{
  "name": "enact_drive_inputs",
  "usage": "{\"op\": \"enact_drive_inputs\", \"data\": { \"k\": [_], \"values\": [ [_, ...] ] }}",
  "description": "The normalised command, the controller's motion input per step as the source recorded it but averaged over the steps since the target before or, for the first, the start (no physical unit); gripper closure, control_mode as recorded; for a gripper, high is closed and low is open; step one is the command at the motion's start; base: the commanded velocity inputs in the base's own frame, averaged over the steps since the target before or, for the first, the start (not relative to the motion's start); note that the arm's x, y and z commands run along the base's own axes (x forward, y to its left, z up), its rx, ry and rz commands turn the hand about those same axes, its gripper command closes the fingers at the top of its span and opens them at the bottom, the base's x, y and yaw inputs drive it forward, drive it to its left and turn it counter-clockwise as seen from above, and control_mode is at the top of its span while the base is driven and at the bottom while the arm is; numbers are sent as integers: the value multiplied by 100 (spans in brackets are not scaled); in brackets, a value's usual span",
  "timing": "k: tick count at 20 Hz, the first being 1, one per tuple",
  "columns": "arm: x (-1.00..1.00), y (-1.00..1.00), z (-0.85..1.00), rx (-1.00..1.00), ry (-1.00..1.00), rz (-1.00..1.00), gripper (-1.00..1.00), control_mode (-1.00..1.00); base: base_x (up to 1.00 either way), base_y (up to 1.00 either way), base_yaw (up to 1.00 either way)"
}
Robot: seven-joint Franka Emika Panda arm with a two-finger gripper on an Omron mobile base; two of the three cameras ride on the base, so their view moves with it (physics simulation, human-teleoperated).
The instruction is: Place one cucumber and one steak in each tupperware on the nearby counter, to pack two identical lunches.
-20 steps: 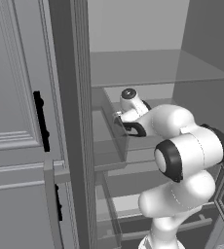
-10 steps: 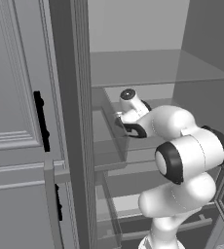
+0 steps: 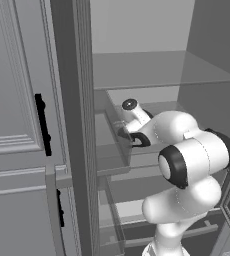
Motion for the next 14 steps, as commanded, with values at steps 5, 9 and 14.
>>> {"op": "enact_drive_inputs", "data": {
  "k": [5,9,14],
  "values": [
    [-5,0,-38,1,1,0,100,-100,0,0,0],
    [-7,-5,-11,0,1,-1,100,-100,0,0,0],
    [-73,-32,0,4,-2,-1,100,-100,0,0,0]
  ]
}}
